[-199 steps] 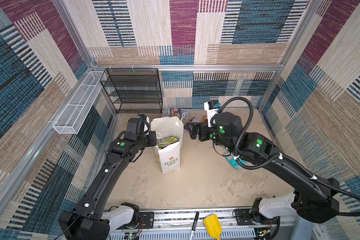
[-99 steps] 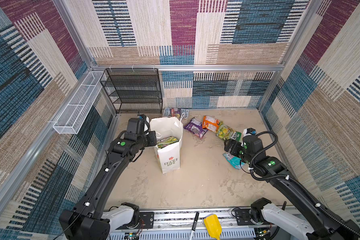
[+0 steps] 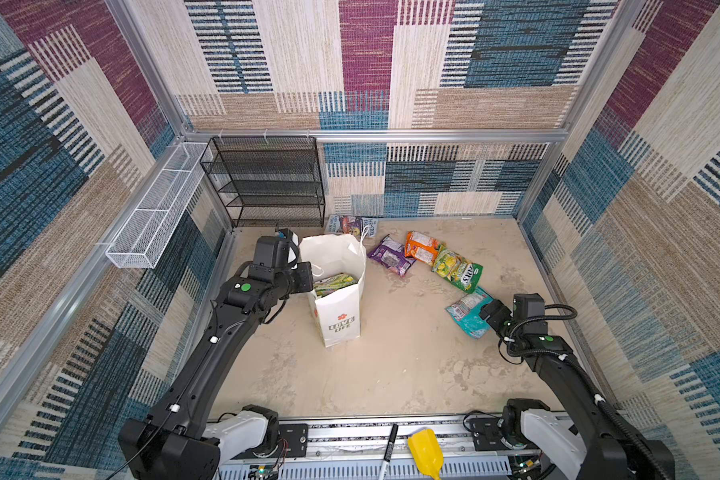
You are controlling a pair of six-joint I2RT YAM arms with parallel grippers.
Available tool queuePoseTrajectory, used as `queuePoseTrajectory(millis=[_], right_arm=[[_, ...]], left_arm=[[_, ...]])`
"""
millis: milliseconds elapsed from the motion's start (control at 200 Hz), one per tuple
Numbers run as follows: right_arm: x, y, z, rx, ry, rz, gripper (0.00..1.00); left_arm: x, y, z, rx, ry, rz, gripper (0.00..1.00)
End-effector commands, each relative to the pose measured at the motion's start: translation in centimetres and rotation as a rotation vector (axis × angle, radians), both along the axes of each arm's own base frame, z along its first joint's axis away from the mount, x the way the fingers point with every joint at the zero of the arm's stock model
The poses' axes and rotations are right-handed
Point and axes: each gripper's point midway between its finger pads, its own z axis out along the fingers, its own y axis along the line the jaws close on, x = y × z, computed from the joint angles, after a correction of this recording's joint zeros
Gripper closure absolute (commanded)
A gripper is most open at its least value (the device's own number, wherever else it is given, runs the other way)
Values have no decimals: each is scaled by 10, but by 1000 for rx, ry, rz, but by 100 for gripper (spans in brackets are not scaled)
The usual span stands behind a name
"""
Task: Place the snacks into the paper bag
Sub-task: 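Lower the right gripper onto the teal snack bag and grasp it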
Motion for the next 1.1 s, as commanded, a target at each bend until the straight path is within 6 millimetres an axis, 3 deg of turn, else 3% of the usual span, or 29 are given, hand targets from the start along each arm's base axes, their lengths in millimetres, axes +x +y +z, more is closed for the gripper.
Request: queuePoseTrajectory(millis=[0, 335, 1097], right_arm=[[14, 0, 5, 25, -64, 4, 7], [26, -6, 7, 3, -80, 3, 24], [35, -3, -25, 20, 1, 31, 47]], left_arm=[[3, -3, 8, -25, -28, -4, 100], [3, -4, 9, -27, -31, -7, 100], [3, -4, 10, -30, -34, -9, 100]])
